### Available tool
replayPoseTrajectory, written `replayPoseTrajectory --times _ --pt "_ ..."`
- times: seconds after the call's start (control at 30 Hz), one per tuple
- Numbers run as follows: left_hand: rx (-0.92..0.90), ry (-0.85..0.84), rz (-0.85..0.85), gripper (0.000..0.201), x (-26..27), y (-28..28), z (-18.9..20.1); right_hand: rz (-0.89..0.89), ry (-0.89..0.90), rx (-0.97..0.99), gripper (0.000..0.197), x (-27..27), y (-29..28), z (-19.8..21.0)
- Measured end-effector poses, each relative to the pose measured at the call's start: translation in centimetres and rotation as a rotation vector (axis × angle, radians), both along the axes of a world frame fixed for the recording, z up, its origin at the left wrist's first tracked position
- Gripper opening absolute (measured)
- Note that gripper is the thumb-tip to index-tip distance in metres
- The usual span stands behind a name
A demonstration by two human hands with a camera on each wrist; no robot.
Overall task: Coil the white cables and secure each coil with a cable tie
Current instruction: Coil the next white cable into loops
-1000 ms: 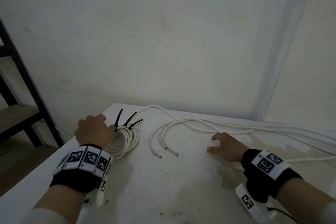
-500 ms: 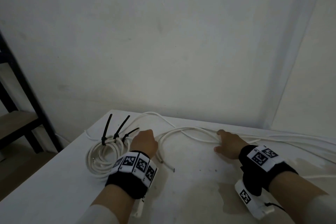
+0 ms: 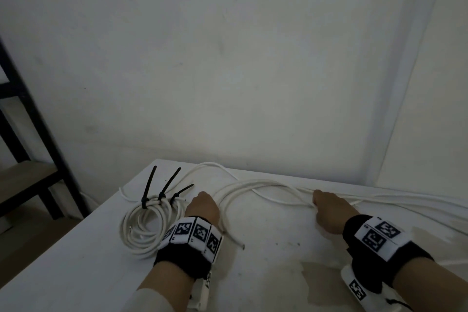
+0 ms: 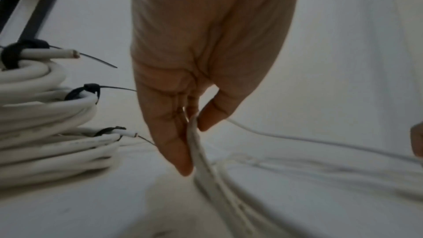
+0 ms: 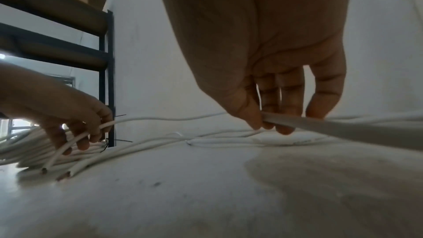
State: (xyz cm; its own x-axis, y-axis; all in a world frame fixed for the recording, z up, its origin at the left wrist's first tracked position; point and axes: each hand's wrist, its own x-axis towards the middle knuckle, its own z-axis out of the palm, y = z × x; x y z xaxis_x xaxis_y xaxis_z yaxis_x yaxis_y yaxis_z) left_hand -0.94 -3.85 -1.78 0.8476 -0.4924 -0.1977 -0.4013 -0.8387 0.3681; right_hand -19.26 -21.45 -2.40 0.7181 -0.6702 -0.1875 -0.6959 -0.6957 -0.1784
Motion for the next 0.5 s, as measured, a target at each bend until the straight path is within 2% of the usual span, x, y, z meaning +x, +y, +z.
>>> replayPoseTrajectory --times 0.07,0.2,0.23,0.33,0.5 --pt "-0.197 0.061 0.024 0.033 -0.7 -0.2 0.9 -0.009 -0.037 0.000 0.026 -0.8 0.2 0.5" --pt "-0.588 0.113 -0.039 0.008 -3.1 -0.2 2.8 -0.018 -0.094 0.000 0.024 -2.8 0.9 2.3" --pt "-0.659 0.088 -0.058 0.010 -3.9 0.0 3.3 -0.005 -0.069 -0.013 0.029 -3.4 1.3 2.8" --pt "-0.790 0.030 -0.108 0.023 -6.0 1.0 4.6 0.021 -0.053 -0.090 0.041 -5.0 2.1 3.3" --pt "-0.883 0.047 -0.180 0.023 -7.8 2.9 5.0 0.078 -0.062 -0.317 0.035 -8.4 4.0 3.5"
